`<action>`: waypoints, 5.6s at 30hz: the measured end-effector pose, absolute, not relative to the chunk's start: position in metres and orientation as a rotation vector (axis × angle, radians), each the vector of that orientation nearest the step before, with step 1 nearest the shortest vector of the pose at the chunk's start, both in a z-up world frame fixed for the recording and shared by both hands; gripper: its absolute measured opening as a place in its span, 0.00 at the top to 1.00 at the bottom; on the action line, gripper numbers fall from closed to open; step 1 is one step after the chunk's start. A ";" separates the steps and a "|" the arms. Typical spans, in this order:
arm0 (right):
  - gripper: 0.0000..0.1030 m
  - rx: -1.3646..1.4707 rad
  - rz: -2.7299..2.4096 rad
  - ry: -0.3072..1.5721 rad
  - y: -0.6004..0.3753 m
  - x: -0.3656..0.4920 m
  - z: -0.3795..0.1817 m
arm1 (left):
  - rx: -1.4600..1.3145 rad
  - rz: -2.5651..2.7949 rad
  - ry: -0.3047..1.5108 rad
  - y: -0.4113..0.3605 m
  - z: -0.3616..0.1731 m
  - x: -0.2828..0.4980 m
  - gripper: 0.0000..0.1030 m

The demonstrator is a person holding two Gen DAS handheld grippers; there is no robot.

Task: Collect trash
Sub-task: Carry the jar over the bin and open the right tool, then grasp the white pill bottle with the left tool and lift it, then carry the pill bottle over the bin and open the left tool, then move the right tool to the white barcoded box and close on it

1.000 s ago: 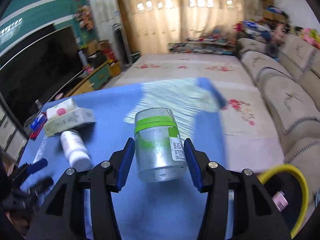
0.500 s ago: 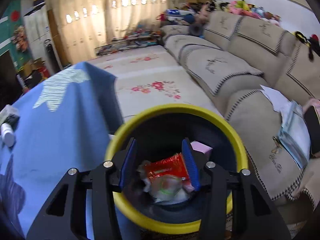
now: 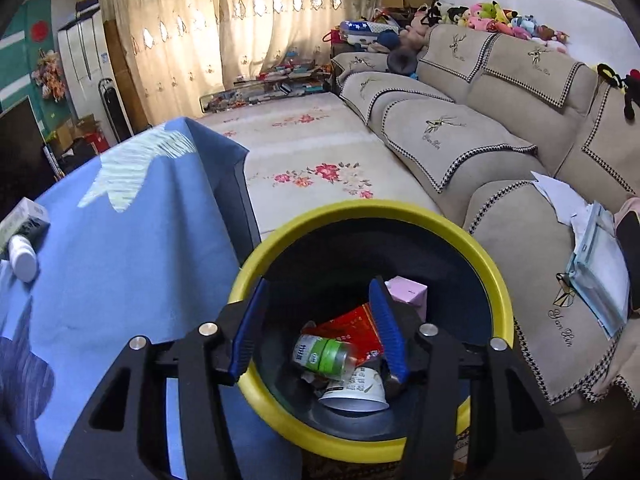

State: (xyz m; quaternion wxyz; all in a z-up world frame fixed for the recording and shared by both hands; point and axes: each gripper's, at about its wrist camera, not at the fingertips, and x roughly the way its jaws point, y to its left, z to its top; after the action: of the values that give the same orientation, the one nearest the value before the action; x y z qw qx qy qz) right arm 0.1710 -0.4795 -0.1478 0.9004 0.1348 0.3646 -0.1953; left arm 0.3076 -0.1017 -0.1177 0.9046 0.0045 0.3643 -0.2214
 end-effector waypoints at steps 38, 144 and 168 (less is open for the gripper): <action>0.49 0.344 -0.399 0.735 -0.499 0.158 -0.150 | 0.289 -0.552 0.845 -0.154 -0.133 0.374 0.17; 0.40 -0.186 0.288 0.812 -0.101 0.357 -0.112 | -0.250 -0.053 0.626 0.100 -0.096 0.316 0.05; 0.36 -0.121 0.016 0.850 -0.230 0.353 -0.128 | -0.213 -0.064 0.637 0.089 -0.101 0.319 0.05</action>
State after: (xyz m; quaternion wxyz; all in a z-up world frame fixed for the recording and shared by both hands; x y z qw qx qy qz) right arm 0.3526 -0.2296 -0.1282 0.9093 -0.0589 0.4119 0.0076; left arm 0.3190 0.0889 -0.1007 0.9436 -0.1045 0.3127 -0.0313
